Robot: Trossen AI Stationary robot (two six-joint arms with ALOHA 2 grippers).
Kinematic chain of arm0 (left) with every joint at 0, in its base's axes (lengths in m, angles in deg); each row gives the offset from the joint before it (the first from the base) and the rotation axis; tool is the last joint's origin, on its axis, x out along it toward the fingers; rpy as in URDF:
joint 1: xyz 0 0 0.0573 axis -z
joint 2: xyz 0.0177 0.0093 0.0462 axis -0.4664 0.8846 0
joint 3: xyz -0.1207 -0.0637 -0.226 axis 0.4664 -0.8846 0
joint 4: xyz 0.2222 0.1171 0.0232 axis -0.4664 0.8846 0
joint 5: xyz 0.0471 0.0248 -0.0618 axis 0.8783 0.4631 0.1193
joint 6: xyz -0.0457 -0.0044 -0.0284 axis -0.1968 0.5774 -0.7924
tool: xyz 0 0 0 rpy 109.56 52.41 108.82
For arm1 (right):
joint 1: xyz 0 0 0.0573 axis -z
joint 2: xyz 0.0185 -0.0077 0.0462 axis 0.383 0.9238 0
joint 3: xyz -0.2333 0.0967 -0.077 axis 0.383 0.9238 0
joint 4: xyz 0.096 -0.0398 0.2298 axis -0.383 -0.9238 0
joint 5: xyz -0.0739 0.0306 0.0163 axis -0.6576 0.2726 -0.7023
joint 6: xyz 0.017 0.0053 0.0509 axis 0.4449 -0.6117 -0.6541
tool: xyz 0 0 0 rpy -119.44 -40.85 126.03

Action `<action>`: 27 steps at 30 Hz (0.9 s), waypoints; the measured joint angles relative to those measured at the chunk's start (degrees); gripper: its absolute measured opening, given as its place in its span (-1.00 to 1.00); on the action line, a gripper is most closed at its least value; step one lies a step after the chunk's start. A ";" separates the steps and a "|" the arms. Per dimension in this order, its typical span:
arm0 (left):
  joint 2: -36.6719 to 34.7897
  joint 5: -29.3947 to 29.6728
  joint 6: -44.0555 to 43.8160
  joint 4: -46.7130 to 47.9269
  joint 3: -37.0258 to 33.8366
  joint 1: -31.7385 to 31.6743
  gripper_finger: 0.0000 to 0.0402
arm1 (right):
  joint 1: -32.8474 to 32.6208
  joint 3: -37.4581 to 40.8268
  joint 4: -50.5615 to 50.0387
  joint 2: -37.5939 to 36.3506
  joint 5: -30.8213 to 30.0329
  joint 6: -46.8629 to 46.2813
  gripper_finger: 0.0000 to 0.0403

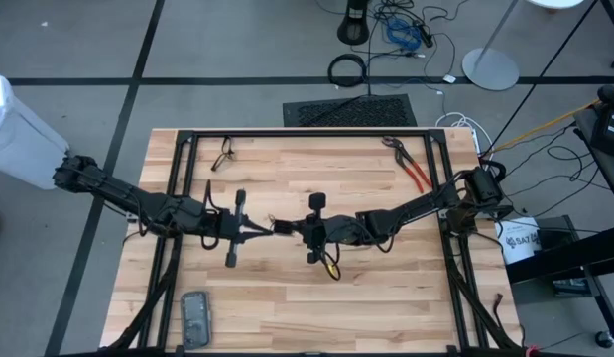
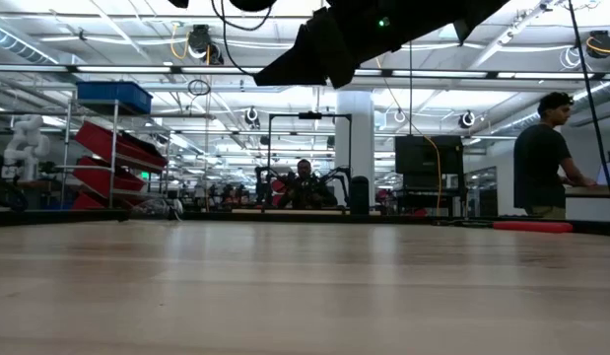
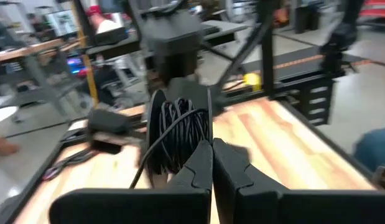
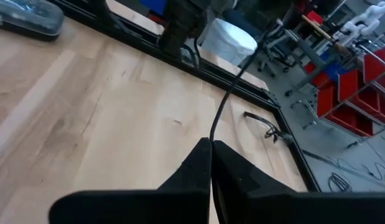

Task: Coil cords
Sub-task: Uncoil the black cable wire from the spool

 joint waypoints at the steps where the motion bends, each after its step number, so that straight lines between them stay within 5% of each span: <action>1: 0.00 -0.96 0.00 0.00 0.00 0.00 -1.00 | 0.00 0.00 0.01 -0.01 -0.08 0.02 -1.00; 13: 1.49 -16.02 -0.07 0.00 0.00 0.02 -1.00 | -0.74 0.04 -1.81 -6.46 -8.00 0.20 -1.00; 27: 10.72 -14.61 1.51 0.76 -0.02 -0.72 -1.00 | -6.80 0.04 -8.22 -20.13 -13.55 4.16 -1.00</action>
